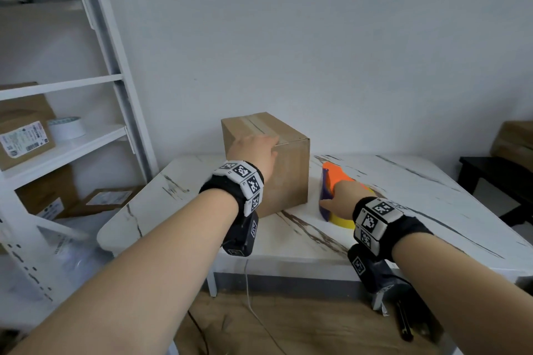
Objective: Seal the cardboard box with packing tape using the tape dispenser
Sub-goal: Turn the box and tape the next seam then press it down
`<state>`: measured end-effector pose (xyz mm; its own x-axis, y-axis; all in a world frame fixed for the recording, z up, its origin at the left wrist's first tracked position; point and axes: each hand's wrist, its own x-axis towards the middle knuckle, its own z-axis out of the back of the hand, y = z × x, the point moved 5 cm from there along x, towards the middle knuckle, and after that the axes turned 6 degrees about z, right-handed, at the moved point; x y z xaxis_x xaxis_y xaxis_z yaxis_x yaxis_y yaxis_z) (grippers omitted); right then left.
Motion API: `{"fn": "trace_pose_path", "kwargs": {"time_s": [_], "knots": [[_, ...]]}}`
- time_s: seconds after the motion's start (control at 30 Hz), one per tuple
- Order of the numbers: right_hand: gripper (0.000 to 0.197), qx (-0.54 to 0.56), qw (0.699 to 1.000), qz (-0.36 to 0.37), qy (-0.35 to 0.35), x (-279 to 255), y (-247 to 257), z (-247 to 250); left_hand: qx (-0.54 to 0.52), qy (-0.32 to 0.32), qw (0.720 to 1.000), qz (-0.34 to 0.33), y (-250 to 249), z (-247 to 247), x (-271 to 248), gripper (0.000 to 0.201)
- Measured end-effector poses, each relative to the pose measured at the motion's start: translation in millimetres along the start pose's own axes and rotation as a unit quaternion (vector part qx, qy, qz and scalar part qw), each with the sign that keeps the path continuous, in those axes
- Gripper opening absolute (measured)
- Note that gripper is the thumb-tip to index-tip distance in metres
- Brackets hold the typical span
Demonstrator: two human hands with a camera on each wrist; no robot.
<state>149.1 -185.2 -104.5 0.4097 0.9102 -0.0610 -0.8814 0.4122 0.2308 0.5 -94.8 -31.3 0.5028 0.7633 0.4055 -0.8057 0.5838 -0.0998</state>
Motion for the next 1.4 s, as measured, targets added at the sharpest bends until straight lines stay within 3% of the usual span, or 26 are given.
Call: {"fn": "trace_pose_path", "kwargs": {"time_s": [0.1, 0.23, 0.53, 0.67, 0.77, 0.83, 0.87, 1.0, 1.03, 1.1, 1.3, 1.4], "knots": [[0.039, 0.052, 0.997, -0.021, -0.057, 2.8, -5.5, 7.2, -0.041, -0.005, 0.999, 0.004, 3.9, -5.9, 2.4, 0.038], [0.019, 0.16, 0.979, -0.077, -0.097, 7.9, -27.7, 25.8, -0.104, 0.033, 0.994, -0.008, 8.6, -9.1, 7.3, 0.041], [0.03, 0.427, 0.859, -0.093, -0.266, -16.6, -63.1, 60.6, 0.0, 0.015, 1.0, -0.007, -13.3, 2.7, 2.2, 0.043], [0.039, 0.477, 0.807, -0.085, -0.336, -39.8, -69.3, 80.5, -0.045, -0.005, 0.999, -0.001, -25.3, 25.7, -5.2, 0.043], [0.044, 0.548, 0.761, -0.046, -0.345, -59.9, -66.1, 91.2, -0.103, -0.008, 0.995, 0.007, -30.8, 42.4, -12.4, 0.039], [0.037, 0.58, 0.745, -0.008, -0.33, -70.8, -60.5, 97.1, -0.217, 0.017, 0.975, 0.044, -29.6, 46.4, -15.2, 0.038], [0.034, 0.589, 0.742, 0.012, -0.32, -75.2, -56.7, 99.1, -0.295, 0.038, 0.951, 0.078, -27.8, 47.3, -17.0, 0.038], [0.026, 0.596, 0.75, 0.067, -0.28, -87.7, -39.0, 99.6, -0.559, 0.147, 0.793, 0.193, -26.8, 48.7, -36.6, 0.033], [0.027, 0.594, 0.753, 0.079, -0.27, -90.2, -34.0, 99.1, -0.573, 0.154, 0.781, 0.194, -25.6, 51.5, -42.2, 0.029], [0.027, 0.591, 0.761, 0.103, -0.248, -95.1, -24.6, 98.7, -0.577, 0.146, 0.783, 0.183, -20.8, 57.5, -51.2, 0.021], [0.029, 0.566, 0.783, 0.151, -0.21, -104.0, -9.3, 99.2, -0.585, 0.14, 0.783, 0.16, -7.9, 68.3, -62.2, 0.035], [0.029, 0.567, 0.785, 0.154, -0.196, -103.9, -7.6, 99.4, -0.615, 0.153, 0.755, 0.167, -5.7, 69.8, -67.1, 0.036]]}}
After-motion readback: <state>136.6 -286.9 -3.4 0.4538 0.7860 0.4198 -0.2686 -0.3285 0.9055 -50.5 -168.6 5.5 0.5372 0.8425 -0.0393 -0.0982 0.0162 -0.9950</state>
